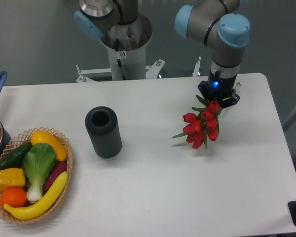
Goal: Place the flowers on the table
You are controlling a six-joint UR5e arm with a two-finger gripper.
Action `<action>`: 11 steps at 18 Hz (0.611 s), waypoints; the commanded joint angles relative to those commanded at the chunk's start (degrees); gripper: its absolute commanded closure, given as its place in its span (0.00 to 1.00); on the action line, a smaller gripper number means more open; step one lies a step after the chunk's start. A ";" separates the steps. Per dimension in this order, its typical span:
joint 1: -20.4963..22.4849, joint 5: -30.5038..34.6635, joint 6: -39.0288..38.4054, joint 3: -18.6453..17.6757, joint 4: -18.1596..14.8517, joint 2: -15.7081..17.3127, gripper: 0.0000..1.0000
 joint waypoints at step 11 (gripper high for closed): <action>-1.58 -0.18 0.00 0.00 0.26 -4.39 1.00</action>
